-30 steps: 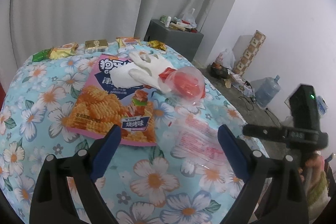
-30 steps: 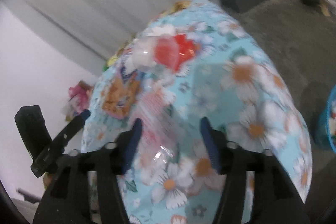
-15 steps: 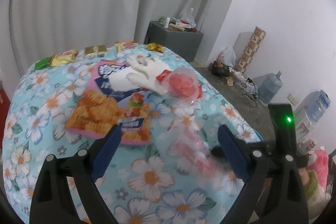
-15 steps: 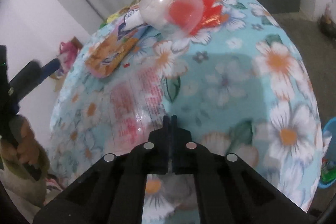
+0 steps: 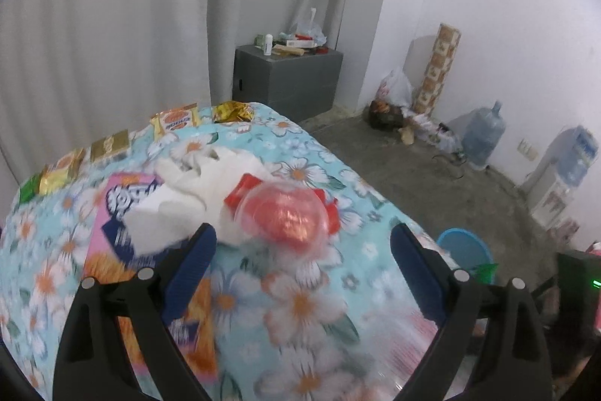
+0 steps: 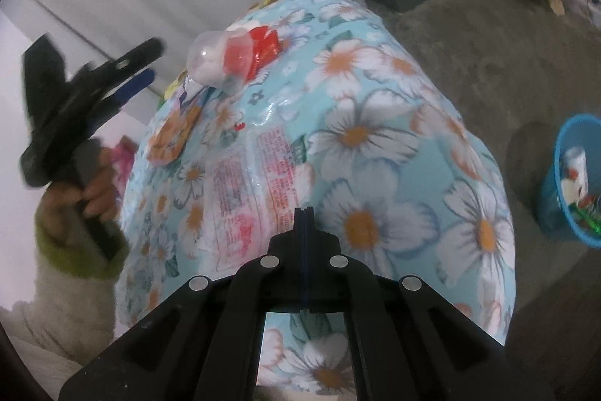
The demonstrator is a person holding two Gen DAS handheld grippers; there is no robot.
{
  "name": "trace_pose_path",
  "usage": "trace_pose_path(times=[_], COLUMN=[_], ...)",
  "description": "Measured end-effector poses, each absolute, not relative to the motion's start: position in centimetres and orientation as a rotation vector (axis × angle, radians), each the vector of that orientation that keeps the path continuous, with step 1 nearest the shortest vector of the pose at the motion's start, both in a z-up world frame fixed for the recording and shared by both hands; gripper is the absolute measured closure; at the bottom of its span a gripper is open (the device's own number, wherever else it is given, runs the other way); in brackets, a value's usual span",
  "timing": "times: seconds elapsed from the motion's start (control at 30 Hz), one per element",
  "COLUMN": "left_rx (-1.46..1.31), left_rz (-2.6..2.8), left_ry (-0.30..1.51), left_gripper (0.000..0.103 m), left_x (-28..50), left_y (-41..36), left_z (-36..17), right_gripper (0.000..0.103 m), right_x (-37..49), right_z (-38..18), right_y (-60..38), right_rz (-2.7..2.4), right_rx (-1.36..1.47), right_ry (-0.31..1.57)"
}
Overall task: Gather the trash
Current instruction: 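Grasp the clear plastic bag with the right tool while left tool grasps the clear ball, then carry bag and ball over the wastebasket and open both tools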
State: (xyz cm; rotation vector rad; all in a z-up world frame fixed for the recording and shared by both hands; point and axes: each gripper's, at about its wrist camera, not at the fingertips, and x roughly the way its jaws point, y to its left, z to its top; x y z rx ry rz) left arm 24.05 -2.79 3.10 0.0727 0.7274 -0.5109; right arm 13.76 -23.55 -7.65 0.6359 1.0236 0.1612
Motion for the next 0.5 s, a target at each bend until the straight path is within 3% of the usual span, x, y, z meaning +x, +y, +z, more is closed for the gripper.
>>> trace_pose_path(times=[0.17,0.27,0.37,0.5], left_rx=[0.05,0.016,0.003,-0.042], left_rz=[-0.457,-0.456,-0.452,-0.459], left_ry=[0.792,0.831,0.843,0.841], left_gripper=[0.012,0.021,0.038,0.041], left_x=[28.1,29.5,29.5,28.9], left_y=[-3.9,-4.0,-4.1,-3.1], left_z=[1.2,0.4,0.0,0.4], right_gripper=[0.103,0.103,0.103,0.103], right_x=[13.9,13.8,13.6,13.3], right_z=[-7.7,-7.6,-7.5,-7.5], right_y=[-23.2,-23.3,-23.3,-23.5], right_rz=[0.16,0.16,0.16,0.162], right_rx=[0.659,0.667,0.673,0.68], right_ry=[1.023,1.021,1.019,1.016])
